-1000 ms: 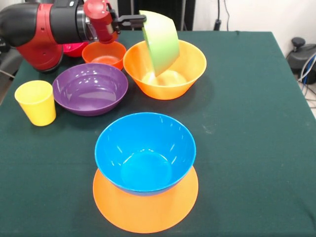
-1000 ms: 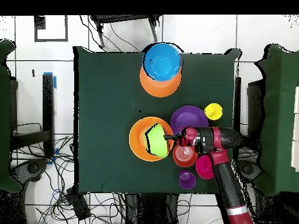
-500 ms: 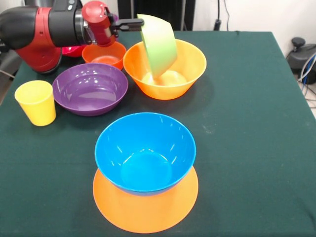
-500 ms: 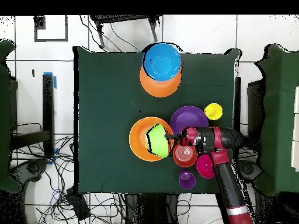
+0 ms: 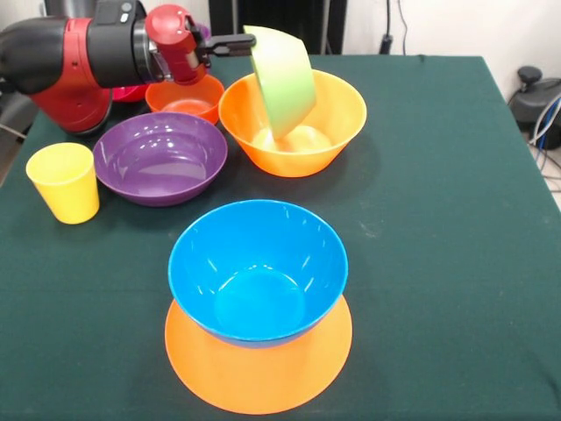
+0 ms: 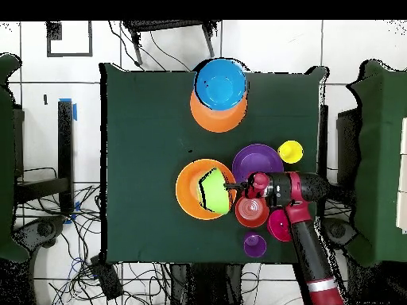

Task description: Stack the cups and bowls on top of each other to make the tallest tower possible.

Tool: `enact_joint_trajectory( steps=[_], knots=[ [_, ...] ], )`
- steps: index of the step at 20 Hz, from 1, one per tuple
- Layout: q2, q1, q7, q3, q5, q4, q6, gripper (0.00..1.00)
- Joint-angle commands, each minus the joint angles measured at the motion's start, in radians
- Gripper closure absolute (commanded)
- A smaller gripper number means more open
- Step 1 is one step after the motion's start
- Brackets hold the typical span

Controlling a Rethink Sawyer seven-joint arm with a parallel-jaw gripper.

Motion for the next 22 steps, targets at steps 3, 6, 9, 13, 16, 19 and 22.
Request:
enact_joint_trajectory(
  steps=[3,6,9,13,16,19,22],
  knots=[
    [0.038,0.061,-0.271,-0.084,0.058,-0.148,0.113,1.00],
    [0.043,0.067,-0.264,-0.084,0.067,-0.150,0.135,1.00],
    [0.049,0.076,-0.264,-0.086,0.073,-0.165,0.149,1.00],
    [0.055,0.082,-0.268,-0.087,0.078,-0.175,0.165,1.00],
    [0.051,0.079,-0.263,-0.087,0.078,-0.172,0.172,1.00],
    [0.047,0.074,-0.256,-0.086,0.076,-0.164,0.170,1.00],
    [0.052,0.075,-0.257,-0.087,0.076,-0.169,0.172,1.00]
  ],
)
